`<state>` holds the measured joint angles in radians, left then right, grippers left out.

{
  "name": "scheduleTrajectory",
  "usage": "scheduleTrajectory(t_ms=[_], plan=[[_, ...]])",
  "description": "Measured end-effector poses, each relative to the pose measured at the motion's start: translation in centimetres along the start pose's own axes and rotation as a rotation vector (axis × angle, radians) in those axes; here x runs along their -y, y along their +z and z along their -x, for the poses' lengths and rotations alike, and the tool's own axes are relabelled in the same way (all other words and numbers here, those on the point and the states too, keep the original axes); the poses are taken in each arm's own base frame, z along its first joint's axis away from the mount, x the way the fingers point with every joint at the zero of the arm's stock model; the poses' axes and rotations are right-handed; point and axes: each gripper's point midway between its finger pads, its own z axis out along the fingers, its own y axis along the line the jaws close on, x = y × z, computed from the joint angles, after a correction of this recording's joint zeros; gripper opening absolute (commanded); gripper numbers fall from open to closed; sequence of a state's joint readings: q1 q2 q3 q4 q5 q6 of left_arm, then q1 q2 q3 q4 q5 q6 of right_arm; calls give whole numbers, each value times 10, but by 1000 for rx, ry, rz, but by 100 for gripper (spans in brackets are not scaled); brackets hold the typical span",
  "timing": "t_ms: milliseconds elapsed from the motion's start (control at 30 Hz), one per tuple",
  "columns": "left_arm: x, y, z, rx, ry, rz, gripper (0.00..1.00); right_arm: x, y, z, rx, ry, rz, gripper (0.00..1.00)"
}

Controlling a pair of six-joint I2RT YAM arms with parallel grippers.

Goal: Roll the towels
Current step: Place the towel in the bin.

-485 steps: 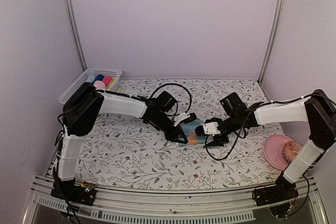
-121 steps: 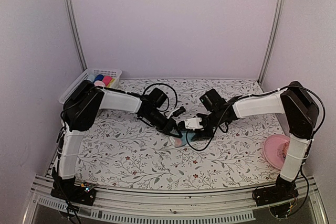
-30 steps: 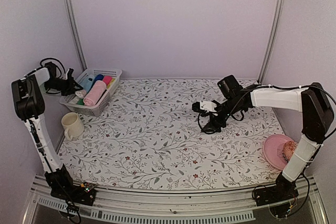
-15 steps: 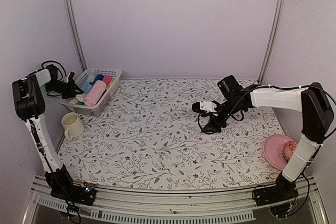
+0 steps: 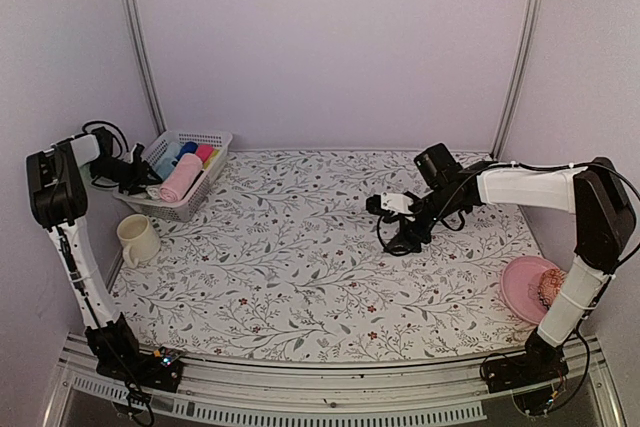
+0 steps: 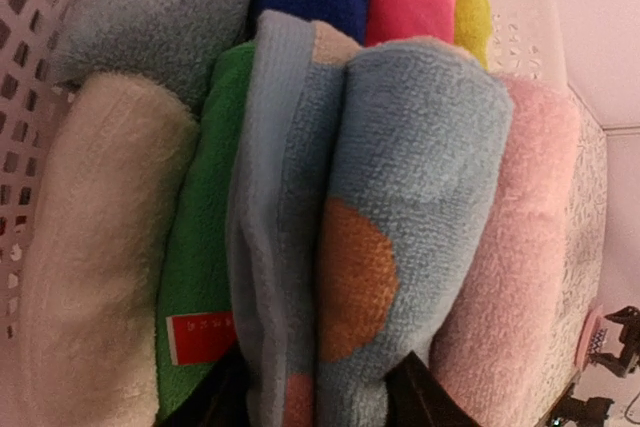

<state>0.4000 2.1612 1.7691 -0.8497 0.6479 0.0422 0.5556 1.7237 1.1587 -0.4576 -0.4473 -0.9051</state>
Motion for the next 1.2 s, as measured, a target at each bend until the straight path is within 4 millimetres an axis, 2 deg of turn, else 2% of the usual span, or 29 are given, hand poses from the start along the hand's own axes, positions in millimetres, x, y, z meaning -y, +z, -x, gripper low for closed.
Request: scheduleTrajectory(t_ms=[300, 667, 967, 1100, 1200], plan=[[-12, -3, 2, 10, -29, 83, 48, -1, 0, -1, -3, 3, 5, 78], [-4, -31, 30, 125, 6, 149, 54, 1, -2, 3, 2, 0, 0, 78], [-2, -30, 33, 127, 43, 208, 58, 1, -2, 3, 2, 1, 4, 78], [12, -28, 37, 135, 101, 256, 56, 0, -2, 3, 4, 1, 5, 78], [38, -36, 46, 174, 173, 282, 49, 0, -2, 3, 5, 1, 7, 78]])
